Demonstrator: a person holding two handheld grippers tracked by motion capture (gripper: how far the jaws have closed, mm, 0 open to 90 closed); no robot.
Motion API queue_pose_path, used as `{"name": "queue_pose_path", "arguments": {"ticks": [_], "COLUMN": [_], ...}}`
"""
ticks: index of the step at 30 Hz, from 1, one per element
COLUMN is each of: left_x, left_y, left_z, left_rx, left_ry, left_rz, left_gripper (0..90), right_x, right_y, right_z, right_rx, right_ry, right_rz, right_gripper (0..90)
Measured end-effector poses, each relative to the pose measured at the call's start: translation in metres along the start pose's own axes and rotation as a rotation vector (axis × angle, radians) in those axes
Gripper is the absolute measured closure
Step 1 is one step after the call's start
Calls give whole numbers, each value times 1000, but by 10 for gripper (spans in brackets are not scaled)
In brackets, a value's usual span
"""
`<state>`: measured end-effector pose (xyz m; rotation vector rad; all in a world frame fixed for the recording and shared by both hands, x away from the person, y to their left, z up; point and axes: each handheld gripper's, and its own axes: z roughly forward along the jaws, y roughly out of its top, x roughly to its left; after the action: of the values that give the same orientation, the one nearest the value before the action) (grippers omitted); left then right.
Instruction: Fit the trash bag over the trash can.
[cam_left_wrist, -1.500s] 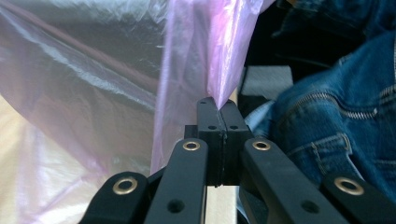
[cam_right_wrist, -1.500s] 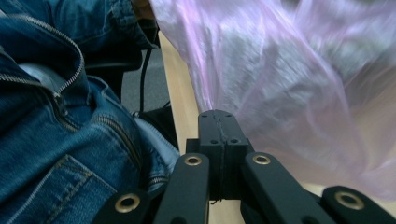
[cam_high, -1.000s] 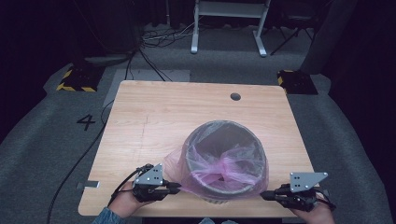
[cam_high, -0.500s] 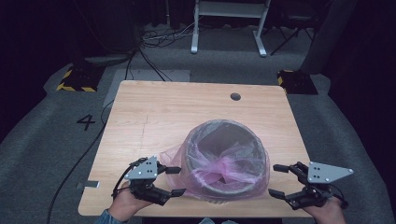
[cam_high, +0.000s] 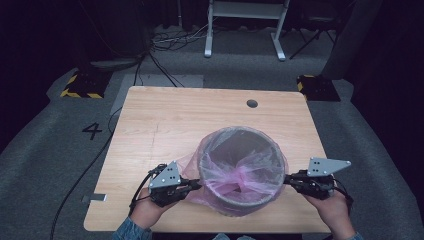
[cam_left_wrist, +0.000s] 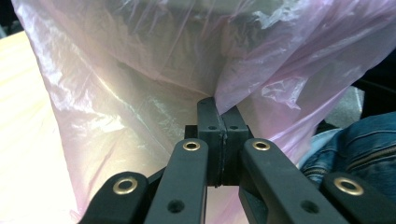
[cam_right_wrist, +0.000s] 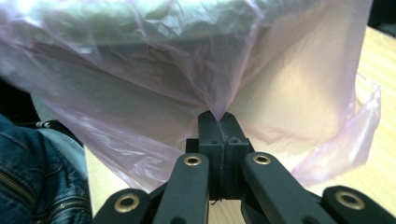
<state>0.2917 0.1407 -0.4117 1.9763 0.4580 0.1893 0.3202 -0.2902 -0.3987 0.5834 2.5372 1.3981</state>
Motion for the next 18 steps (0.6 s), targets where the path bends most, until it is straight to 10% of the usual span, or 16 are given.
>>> {"name": "queue_pose_path", "arguments": {"ticks": [18], "left_x": [25], "left_y": [-36], "left_z": [23], "left_rx": [114], "left_ry": [18], "left_rz": [-95], "left_gripper": [898], "right_x": [-16], "right_y": [-43], "right_z": [38], "right_rx": [97], "right_ry": [42], "right_rz": [125], "right_gripper": [900]}}
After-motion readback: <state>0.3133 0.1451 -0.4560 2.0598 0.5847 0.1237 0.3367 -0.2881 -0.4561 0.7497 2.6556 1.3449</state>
